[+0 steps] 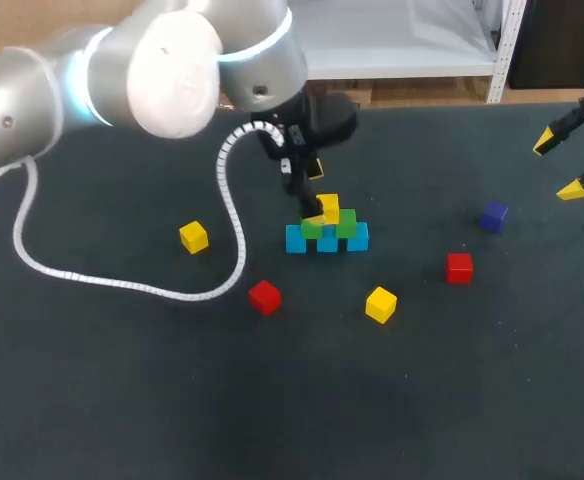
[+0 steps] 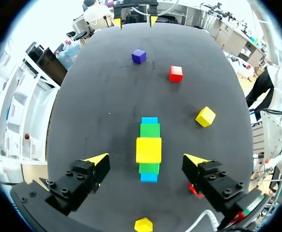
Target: Place the blue cubes, place green cubes on the blue cubes, place the yellow cubes on the green cubes, then place the red cubes on the yellow cubes, and place purple cube on the red cubes.
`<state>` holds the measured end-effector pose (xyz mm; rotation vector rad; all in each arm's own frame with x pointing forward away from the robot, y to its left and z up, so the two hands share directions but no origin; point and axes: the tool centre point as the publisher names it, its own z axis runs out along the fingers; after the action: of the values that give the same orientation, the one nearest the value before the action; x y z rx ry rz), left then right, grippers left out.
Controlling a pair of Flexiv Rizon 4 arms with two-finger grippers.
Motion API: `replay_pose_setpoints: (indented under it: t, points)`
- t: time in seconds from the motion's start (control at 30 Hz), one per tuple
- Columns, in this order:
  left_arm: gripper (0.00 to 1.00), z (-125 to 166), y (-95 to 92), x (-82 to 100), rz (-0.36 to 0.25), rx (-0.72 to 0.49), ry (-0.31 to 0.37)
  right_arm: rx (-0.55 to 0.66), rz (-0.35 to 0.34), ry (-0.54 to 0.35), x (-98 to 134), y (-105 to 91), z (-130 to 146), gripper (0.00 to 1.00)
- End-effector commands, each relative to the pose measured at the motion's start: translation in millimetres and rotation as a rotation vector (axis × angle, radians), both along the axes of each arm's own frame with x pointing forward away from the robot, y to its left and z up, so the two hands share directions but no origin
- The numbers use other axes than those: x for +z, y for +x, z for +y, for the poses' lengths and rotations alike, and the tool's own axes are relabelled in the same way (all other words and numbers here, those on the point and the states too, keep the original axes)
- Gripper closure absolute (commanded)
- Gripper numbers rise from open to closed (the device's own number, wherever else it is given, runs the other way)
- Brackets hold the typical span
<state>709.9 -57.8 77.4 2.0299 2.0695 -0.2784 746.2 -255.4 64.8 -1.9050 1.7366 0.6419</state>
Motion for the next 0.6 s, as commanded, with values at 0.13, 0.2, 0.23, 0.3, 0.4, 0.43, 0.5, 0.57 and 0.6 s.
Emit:
replay_pose_setpoints:
  t: [0.13,0.2,0.23,0.3,0.4,0.43,0.5,0.57,0.6]
  points:
    - [0.00,60.8,-20.0,21.7,-0.009,0.005,-0.014,0.001,-0.001,0.002,-0.4,0.4,-0.1,0.00]
    - [0.00,76.7,-22.4,22.1,-0.004,-0.005,-0.012,0.001,-0.001,0.002,-0.4,0.4,-0.1,0.00]
    - [0.00,84.9,-23.9,21.5,-0.005,-0.022,0.000,0.001,-0.001,0.002,-0.4,0.4,-0.1,0.00]
    - [0.00,99.1,-26.4,19.8,-0.011,-0.067,0.002,0.001,-0.001,0.002,-0.4,0.4,-0.1,0.00]
    - [0.00,123.6,-28.1,18.1,-0.019,-0.074,-0.010,0.001,-0.001,0.002,-0.4,0.4,-0.1,0.00]
    - [0.00,131.4,-29.0,16.5,-0.023,-0.093,0.004,0.001,-0.001,0.002,-0.4,0.4,-0.1,0.00]
    - [0.00,144.8,-30.7,14.4,-0.026,-0.143,-0.006,0.001,-0.001,0.002,-0.4,0.4,-0.1,0.00]
    - [0.00,159.0,-31.5,11.8,-0.030,-0.188,0.001,0.001,-0.001,0.002,-0.4,0.4,-0.1,0.00]
    - [0.00,165.9,-31.6,10.1,-0.027,-0.228,-0.006,0.001,-0.001,0.002,-0.4,0.4,-0.1,0.00]
